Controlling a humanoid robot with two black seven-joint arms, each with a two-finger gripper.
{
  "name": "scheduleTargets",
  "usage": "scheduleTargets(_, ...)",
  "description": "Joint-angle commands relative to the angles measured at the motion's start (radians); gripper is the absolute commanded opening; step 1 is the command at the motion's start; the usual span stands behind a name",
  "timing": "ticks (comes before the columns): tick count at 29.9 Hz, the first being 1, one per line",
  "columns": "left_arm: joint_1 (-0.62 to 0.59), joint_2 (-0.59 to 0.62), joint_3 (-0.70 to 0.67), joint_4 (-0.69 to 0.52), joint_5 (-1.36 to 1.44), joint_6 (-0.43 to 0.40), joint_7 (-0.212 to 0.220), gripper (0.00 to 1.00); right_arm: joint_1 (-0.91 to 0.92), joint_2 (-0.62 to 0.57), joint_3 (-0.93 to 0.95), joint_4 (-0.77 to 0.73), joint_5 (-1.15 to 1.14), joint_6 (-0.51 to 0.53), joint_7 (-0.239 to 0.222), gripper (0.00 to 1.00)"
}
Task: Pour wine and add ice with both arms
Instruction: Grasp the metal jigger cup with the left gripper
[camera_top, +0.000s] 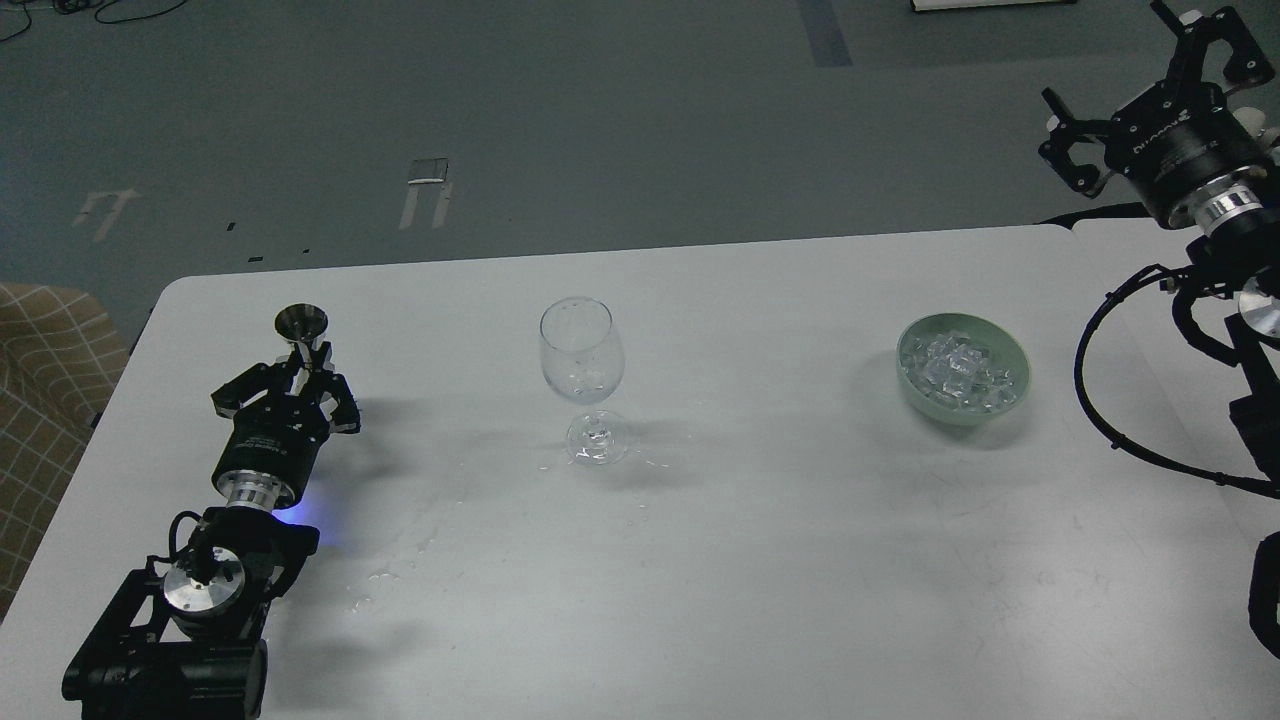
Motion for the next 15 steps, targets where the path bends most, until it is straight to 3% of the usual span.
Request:
scheduleTargets(1,0.001,0.004,0.0,-0.009,-0.006,-0.005,-0.001,0.2,-0.001,0.0,0.0,0.001,0.0,0.0,0.002,1.0)
scheduleTargets(10,0.06,0.013,0.007,-0.14,-0.005,-0.005,0.003,0.15,-0.004,0.0,0.001,0.0,0.0,0.0,0.002,1.0)
scheduleTargets(15,0.096,0.012,0.02,-0.216,-0.003,0.009,-0.001,0.08,-0.004,0.003,0.006,0.001,0.0,-0.002,0.002,1.0)
